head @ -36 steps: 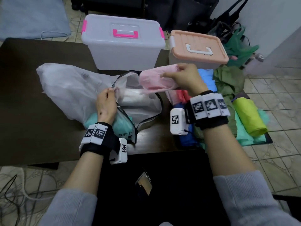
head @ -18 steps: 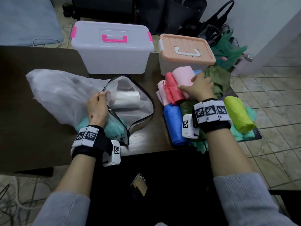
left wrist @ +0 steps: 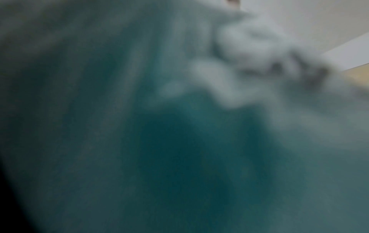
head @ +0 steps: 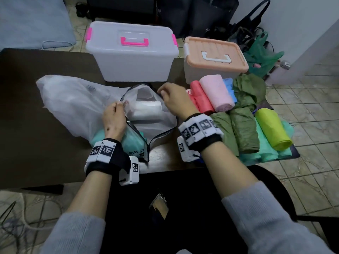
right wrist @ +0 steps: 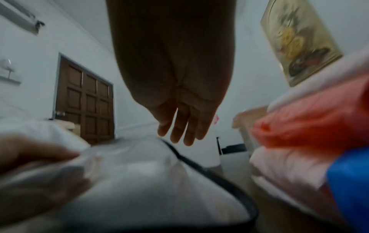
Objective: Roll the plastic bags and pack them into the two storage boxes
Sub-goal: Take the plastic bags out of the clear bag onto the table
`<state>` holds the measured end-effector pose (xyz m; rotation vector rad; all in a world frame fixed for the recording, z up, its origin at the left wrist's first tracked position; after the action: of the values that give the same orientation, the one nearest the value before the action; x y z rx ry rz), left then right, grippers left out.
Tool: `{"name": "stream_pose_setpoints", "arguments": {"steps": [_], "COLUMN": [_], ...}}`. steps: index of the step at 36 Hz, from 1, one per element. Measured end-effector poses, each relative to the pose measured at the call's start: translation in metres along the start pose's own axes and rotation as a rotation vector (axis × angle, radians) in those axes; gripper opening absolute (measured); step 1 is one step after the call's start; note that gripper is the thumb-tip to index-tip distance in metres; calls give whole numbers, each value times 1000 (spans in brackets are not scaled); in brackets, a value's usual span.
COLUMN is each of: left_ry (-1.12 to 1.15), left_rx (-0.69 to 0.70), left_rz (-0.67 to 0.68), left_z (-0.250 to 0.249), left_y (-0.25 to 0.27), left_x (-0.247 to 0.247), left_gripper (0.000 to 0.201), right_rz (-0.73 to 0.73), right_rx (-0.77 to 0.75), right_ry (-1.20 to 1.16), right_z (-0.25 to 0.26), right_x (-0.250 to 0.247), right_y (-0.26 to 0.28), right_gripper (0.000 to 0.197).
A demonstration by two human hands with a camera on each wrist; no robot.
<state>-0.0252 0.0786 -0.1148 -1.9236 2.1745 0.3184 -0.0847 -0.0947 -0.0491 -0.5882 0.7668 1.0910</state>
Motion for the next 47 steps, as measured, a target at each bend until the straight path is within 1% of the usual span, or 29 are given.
{"name": "stream_pose_setpoints", "arguments": {"steps": [3, 5, 7, 10, 13, 16, 17, 20, 22, 26, 29, 34, 37, 41, 44, 47], "left_ry": [-1, 0, -14, -8, 28, 29, 43, 73, 84, 85, 79, 107, 86, 36, 11, 14], "left_rx": [1, -11, -19, -15, -40, -47, -55, -75, -84, -80, -81, -125, -118, -113, -112, -125], "left_rz": [-9, -7, -2, 2, 25, 28, 28, 15, 21, 13, 5, 34, 34, 13, 12, 33], "left_z": [0, 1, 3, 3, 3, 7, 10, 16, 17, 17, 17, 20, 13, 10, 7, 4], "left_y": [1, 0, -1, 0, 1, -2, -3, -6, -6, -6, -7, -7, -3, -2, -1, 0], "left_x": [0, 0, 0, 1, 3, 4, 5, 5, 5, 5, 4, 4, 5, 3, 2, 4], "left_gripper": [42, 42, 41, 42, 42, 38, 36, 32, 33, 37, 38, 32, 32, 34, 31, 28], "right_rz": [109, 224, 354, 503, 582, 609, 610, 587, 526, 426, 379, 266, 232, 139, 62, -115], "right_rx": [19, 41, 59, 27, 17, 51, 73, 111, 105, 99, 146, 268, 312, 431, 495, 515], "right_ry": [12, 55, 124, 201, 232, 200, 196, 243, 268, 276, 267, 58, -100, -355, -490, -443], "right_z": [1, -2, -4, -3, -2, -4, -5, -5, -4, -3, -6, -18, -22, -30, -37, -54], "right_x": [32, 47, 56, 56, 55, 60, 62, 67, 64, 45, 25, -5, -18, -38, -60, -91], "right_y": [-13, -20, -26, -28, -26, -20, -18, -13, -14, -14, -13, -4, 9, 31, 47, 61], "right_gripper": [27, 27, 30, 32, 30, 36, 36, 26, 24, 30, 35, 37, 28, 21, 27, 41]}}
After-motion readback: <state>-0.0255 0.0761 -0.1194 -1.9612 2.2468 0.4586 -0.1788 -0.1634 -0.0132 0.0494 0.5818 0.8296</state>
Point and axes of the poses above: each hand's wrist, its own y-axis away from the middle knuckle, its own x-axis out of the palm, z = x × y, the point moved 6 cm from there along -y, towards the middle knuckle, and after that the axes turned 3 degrees about -y, right-handed, at the moved point
